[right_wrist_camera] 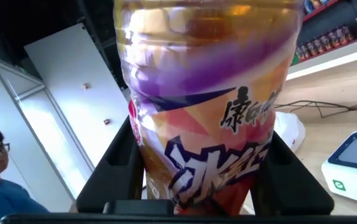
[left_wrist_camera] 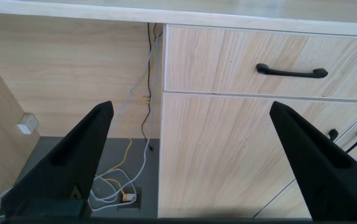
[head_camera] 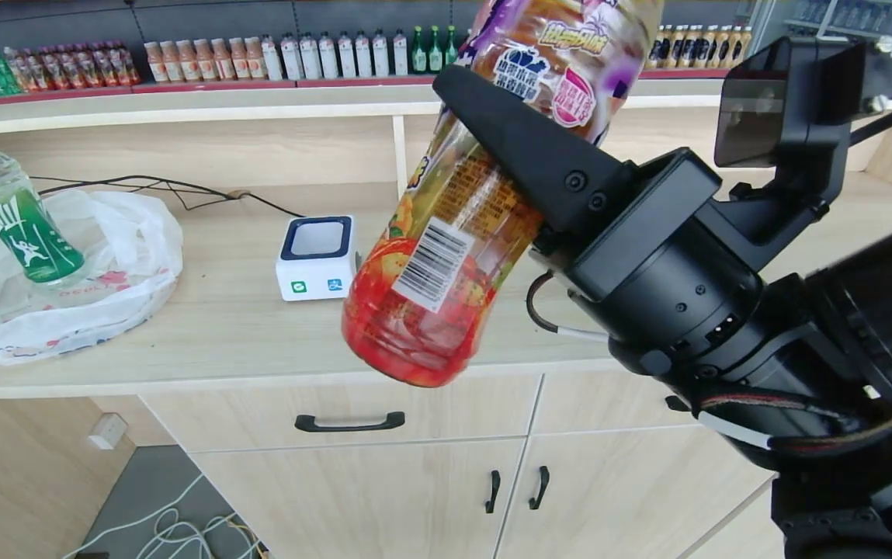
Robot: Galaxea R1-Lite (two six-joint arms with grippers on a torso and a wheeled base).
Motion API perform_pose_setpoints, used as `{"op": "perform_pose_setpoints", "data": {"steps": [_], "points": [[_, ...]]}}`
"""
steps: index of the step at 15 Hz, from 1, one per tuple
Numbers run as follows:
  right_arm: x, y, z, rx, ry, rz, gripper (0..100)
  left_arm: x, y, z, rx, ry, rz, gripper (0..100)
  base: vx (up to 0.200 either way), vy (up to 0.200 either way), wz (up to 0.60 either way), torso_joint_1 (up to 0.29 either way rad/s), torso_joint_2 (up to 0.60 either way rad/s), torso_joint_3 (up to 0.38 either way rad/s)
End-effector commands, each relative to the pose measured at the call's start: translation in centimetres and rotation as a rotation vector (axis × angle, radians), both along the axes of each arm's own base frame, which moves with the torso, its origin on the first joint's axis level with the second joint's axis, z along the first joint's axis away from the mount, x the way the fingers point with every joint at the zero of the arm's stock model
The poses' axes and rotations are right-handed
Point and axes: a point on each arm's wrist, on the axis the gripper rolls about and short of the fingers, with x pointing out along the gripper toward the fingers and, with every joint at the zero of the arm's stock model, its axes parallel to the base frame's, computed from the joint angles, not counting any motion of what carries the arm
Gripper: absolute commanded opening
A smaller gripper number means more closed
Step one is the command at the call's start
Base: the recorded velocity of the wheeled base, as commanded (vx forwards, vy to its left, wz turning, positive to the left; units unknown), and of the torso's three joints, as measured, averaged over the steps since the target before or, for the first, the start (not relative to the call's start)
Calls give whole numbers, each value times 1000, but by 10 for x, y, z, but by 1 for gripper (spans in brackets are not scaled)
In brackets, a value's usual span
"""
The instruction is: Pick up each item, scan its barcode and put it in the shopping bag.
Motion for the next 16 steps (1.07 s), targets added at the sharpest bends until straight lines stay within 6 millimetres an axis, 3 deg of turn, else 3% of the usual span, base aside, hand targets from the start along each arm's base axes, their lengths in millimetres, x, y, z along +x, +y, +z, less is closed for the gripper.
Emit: {"op": "perform_pose_setpoints", "data": {"steps": [1,7,16], "points": [[-4,-3,5,17,-6,8,0,0,0,0,-1,0,0,100,0,0,0,0,0,0],[-21,3,9,28,-10,72,0,0,0,0,-1,0,0,100,0,0,0,0,0,0],[-24,1,12,33,-22,69,0,0,0,0,-1,0,0,100,0,0,0,0,0,0]]}}
